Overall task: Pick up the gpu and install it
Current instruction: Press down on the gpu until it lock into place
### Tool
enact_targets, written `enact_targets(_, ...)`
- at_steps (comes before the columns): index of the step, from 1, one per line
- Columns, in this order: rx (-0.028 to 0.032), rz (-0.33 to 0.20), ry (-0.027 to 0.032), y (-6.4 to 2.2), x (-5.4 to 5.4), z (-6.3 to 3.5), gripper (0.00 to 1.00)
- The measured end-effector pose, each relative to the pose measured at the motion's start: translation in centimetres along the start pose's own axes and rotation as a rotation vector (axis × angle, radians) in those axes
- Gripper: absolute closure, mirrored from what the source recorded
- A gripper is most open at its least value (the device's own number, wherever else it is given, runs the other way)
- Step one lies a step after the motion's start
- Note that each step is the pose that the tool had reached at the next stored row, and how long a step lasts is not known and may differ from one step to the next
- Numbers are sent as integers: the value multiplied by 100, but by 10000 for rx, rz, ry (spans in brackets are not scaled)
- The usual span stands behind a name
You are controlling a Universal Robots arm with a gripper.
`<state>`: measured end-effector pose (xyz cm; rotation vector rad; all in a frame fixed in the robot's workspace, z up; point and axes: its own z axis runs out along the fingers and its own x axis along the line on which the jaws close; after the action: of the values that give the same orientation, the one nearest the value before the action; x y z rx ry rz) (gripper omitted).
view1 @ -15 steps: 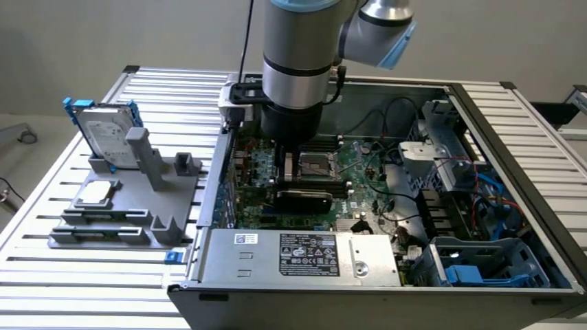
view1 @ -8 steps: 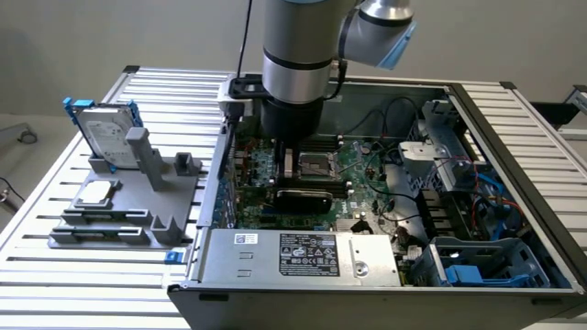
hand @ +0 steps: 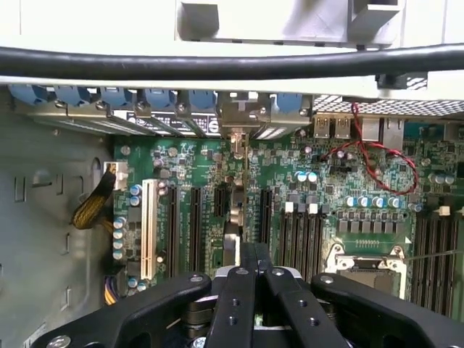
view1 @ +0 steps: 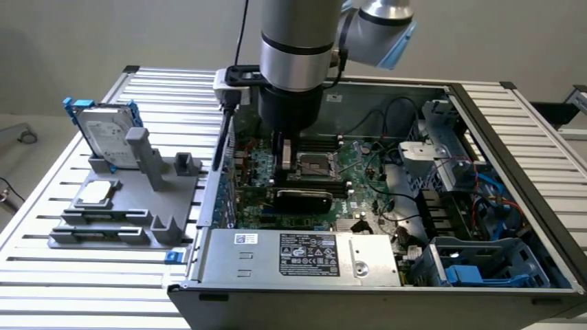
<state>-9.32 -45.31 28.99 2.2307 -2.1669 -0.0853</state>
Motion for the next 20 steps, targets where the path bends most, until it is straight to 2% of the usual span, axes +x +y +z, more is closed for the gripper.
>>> enact_targets(5,-79,-1,45,102,-3,5,89)
enact_targets(9,-194,4,138,173,-5,9,89)
enact_targets(16,-387,9,489,279,-8,15,89)
enact_targets(18,-455,11,549,304,-9,17,89)
enact_targets(20,-537,13,584,327,-9,18,89)
